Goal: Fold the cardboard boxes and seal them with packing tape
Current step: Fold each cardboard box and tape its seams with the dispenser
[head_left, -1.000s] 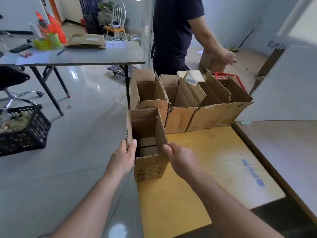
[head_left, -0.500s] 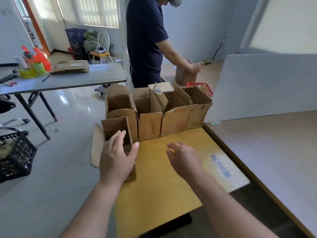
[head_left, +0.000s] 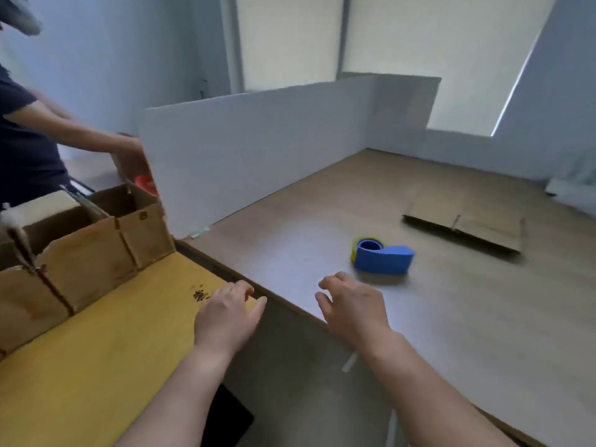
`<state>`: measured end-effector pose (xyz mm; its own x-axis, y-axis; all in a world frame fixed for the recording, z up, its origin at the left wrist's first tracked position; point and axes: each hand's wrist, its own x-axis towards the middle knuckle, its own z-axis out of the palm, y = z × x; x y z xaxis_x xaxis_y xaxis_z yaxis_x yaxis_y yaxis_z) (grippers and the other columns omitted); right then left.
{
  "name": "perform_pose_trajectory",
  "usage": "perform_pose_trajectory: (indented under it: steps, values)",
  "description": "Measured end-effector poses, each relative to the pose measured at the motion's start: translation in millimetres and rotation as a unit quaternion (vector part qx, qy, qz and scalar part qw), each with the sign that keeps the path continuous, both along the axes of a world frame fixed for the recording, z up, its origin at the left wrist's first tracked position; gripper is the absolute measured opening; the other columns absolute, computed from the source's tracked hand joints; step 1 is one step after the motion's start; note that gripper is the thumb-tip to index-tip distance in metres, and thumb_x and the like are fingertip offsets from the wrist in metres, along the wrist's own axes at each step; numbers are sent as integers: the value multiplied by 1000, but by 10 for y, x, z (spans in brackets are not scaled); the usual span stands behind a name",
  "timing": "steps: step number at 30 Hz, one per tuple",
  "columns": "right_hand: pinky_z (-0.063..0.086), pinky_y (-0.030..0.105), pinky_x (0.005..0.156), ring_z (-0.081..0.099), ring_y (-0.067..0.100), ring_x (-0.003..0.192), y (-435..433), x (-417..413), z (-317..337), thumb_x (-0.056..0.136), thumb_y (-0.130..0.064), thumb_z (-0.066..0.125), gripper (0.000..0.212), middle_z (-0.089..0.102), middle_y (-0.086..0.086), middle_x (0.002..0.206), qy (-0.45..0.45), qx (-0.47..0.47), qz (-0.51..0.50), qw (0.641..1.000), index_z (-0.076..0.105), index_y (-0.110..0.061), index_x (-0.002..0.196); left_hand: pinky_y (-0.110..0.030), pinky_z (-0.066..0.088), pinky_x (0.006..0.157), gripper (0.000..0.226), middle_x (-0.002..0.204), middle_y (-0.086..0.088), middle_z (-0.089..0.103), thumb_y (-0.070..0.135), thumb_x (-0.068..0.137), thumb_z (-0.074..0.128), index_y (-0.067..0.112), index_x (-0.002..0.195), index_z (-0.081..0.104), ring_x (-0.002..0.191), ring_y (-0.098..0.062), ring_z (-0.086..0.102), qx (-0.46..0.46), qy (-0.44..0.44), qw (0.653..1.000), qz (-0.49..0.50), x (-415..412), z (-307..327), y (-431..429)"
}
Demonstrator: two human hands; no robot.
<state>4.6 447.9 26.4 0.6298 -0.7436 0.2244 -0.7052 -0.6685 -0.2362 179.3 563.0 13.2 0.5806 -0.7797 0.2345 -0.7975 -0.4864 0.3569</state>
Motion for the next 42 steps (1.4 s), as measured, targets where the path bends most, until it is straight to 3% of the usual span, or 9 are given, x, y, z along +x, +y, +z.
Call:
perform_pose_trajectory:
  steps: [4, 7, 12, 16, 24, 35, 38, 42]
  values:
    - [44, 30, 69, 60, 22, 91, -426, -739, -19, 97, -38, 37, 32, 59, -3, 111, 16, -22, -77, 997, 58, -22, 115, -22, 45, 69, 36, 107, 6, 65, 49, 92, 53, 21, 114, 60, 97, -11, 59, -13, -2, 996, -92, -560, 15, -705]
    - [39, 29, 64, 60, 22, 88, -694, -1151, -12, 96, -36, 38, 30, 60, -3, 109, 25, -37, -127, 991, 59, -22, 112, -23, 45, 75, 38, 111, 6, 64, 48, 92, 52, 21, 117, 59, 99, -11, 58, -11, -7, 990, -141, -886, 57, -1142]
    - [45, 28, 73, 61, 21, 96, -1133, -1614, -53, 95, -35, 41, 28, 61, -5, 114, 0, -26, -208, 978, 61, -25, 113, -30, 46, 81, 39, 115, 6, 62, 47, 92, 53, 22, 121, 57, 104, -14, 56, -2, 7, 981, -193, -1211, 80, -1823]
    - [43, 28, 73, 60, 23, 99, -1522, -1836, -111, 96, -33, 42, 28, 62, -4, 117, -12, -16, -251, 968, 61, -25, 116, -32, 44, 81, 43, 123, 4, 58, 42, 91, 55, 24, 129, 51, 110, -19, 52, -8, 32, 973, -227, -1424, 54, -2409]
    - [41, 29, 78, 56, 22, 108, -2535, -2116, -111, 96, -31, 41, 32, 56, -3, 126, 31, 29, -288, 957, 54, -24, 124, -33, 38, 99, 67, 147, 0, 39, 47, 93, 51, 20, 149, 25, 132, -20, 38, 43, 41, 956, -287, -1567, 46, -3694]
    - [43, 33, 81, 50, 23, 115, -4140, -2383, -502, 94, -32, 43, 38, 50, 1, 129, 103, 120, -349, 924, 44, -22, 131, -37, 37, 102, 87, 154, -3, 26, 53, 88, 56, 17, 153, 9, 134, -25, 34, 119, 35, 939, -322, -1553, -384, -5545]
    - [41, 34, 88, 43, 23, 122, -4514, -2468, -717, 93, -39, 48, 50, 43, 3, 136, 113, 143, -374, 909, 36, -20, 138, -38, 32, 107, 93, 157, -5, 19, 57, 85, 59, 16, 152, 9, 139, -26, 27, 135, 25, 937, -322, -1578, -627, -5969]
    - [34, 38, 103, 32, 28, 131, -4852, -2589, -961, 84, -58, 57, 88, 30, 11, 146, 136, 157, -454, 866, 12, -17, 148, -41, 24, 115, 104, 158, -11, 13, 66, 78, 60, 15, 152, 7, 145, -27, 17, 184, 8, 937, -298, -1559, -919, -6348]
